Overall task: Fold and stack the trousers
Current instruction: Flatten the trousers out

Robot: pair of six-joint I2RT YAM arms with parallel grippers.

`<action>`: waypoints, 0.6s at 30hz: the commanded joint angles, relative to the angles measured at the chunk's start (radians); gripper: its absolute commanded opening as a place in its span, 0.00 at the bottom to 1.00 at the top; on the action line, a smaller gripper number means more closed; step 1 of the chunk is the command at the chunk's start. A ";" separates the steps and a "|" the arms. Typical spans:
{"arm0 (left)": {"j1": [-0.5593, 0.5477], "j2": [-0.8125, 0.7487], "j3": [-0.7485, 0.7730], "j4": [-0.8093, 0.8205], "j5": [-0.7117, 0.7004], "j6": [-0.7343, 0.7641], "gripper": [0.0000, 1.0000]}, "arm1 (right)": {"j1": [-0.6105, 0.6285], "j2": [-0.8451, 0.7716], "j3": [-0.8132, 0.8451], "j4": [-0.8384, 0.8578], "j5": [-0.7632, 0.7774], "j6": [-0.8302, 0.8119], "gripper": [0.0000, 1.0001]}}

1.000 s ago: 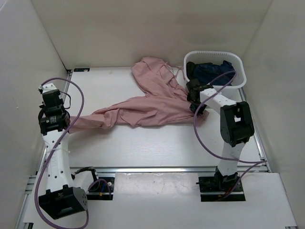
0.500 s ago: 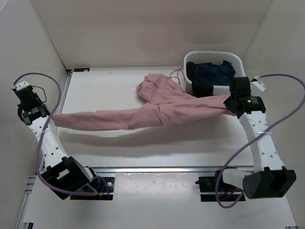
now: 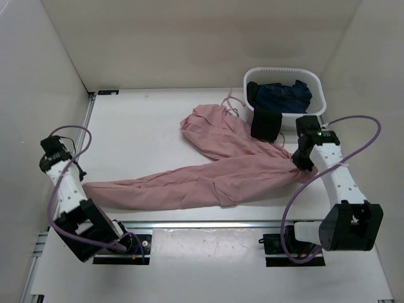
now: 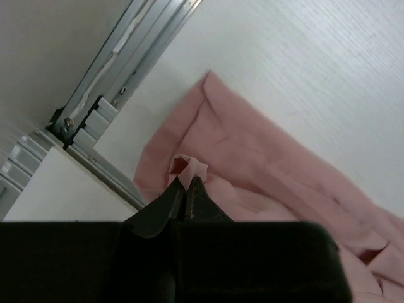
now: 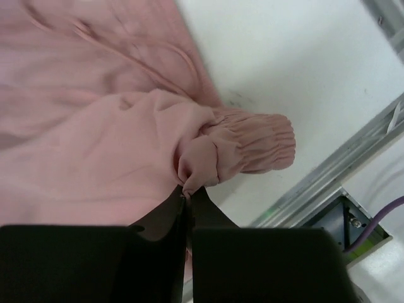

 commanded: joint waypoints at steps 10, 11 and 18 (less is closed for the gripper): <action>0.005 0.243 0.451 -0.124 0.003 0.000 0.14 | -0.153 0.038 0.169 -0.047 -0.089 -0.011 0.00; 0.005 0.229 0.411 -0.124 -0.010 0.000 0.14 | -0.176 0.017 0.120 -0.047 -0.100 -0.011 0.00; 0.065 0.144 0.036 -0.124 -0.103 0.000 0.36 | -0.377 -0.252 -0.217 -0.120 -0.095 0.118 0.64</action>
